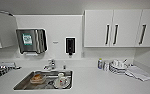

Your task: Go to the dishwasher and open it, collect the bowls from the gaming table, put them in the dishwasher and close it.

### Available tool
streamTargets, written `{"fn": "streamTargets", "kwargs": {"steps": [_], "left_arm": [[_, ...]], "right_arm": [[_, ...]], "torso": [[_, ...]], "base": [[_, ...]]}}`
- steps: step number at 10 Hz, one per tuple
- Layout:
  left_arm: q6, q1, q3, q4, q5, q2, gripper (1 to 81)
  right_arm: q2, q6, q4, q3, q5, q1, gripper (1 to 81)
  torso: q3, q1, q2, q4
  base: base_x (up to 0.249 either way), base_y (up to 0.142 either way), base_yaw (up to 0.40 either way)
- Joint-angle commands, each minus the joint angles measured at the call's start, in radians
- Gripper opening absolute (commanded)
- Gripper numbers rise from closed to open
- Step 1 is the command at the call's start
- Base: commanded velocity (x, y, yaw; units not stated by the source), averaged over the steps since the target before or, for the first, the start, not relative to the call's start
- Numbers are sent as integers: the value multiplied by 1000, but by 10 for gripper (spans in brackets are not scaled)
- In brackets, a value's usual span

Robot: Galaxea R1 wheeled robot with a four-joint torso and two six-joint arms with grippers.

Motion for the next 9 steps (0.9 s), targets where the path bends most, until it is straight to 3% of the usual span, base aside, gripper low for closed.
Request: {"fn": "streamTargets", "kwargs": {"steps": [1,5,7,8,9], "left_arm": [[-26,-70,90,138,-6,-89,811],[-171,-102,87,256,-14,-113,811],[-209,-125,90,280,-14,-141,811],[-243,-128,101,312,-20,-168,811],[-287,-126,101,371,-67,-196,811]], "right_arm": [[-63,20,13,45,-48,107,811],[-83,32,13,71,-49,127,811],[-94,46,13,84,-48,139,811],[-103,49,13,103,-46,151,811],[-115,55,13,124,-43,158,811]], "torso": [[-88,62,-95,0],[-188,136,-214,0],[-254,181,-284,0],[-287,203,-318,0],[-323,227,-356,0]], "base": [[0,0,0],[0,0,0],[0,0,0],[0,0,0],[0,0,0]]}}
